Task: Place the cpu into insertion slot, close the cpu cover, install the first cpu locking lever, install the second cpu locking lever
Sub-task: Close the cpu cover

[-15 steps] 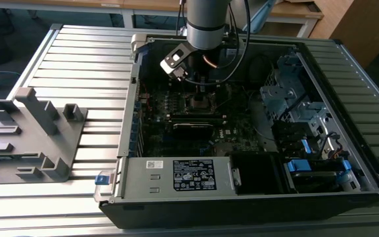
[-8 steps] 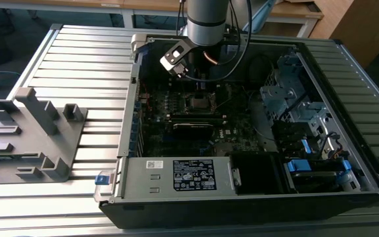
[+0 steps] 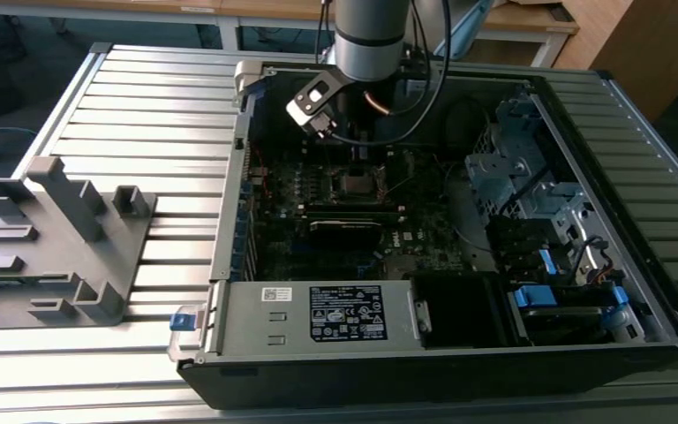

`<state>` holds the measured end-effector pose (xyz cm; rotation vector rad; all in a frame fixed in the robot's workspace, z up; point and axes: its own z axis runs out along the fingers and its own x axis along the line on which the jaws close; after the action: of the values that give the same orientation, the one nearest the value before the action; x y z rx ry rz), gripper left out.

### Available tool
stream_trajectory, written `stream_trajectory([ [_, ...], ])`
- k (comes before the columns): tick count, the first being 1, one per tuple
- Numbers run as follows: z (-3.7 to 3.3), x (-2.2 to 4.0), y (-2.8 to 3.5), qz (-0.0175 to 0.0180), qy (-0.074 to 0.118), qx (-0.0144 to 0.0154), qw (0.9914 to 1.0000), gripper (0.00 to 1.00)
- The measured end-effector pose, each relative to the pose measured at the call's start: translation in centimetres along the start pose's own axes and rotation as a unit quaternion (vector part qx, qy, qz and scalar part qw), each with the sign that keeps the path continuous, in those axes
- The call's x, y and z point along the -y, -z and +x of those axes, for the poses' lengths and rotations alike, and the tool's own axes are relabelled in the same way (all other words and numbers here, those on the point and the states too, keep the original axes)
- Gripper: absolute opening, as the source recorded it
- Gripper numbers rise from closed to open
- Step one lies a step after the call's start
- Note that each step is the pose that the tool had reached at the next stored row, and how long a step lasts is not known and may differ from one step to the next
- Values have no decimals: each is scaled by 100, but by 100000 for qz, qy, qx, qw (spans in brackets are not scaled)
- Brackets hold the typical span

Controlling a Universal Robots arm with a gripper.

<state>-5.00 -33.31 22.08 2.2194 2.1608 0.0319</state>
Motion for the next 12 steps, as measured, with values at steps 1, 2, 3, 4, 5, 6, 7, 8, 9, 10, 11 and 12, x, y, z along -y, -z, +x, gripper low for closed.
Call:
stream_trajectory([
  [1,0,0,7,-2,-1,-4,100000,10],
  [2,0,-1,15,-3,-2,-8,100000,10],
  [3,0,-1,23,-5,-1,-7,100000,10],
  [4,0,-2,32,-5,0,-10,100000,10],
  [5,0,-2,42,-6,-1,-10,100000,10],
  [6,0,-3,52,-7,-2,-13,100000,10],
  [7,-1,-3,62,-5,-2,-12,100000,10],
  [8,-1,-4,71,-8,-1,-13,100000,10],
  [9,-1,-4,82,-7,-2,-11,100000,10],
  [10,-1,-4,93,-8,-1,-13,100000,10],
  [11,-1,-5,103,-8,-1,-12,100000,10],
  [12,-1,-5,115,-5,-2,-8,100000,10],
])
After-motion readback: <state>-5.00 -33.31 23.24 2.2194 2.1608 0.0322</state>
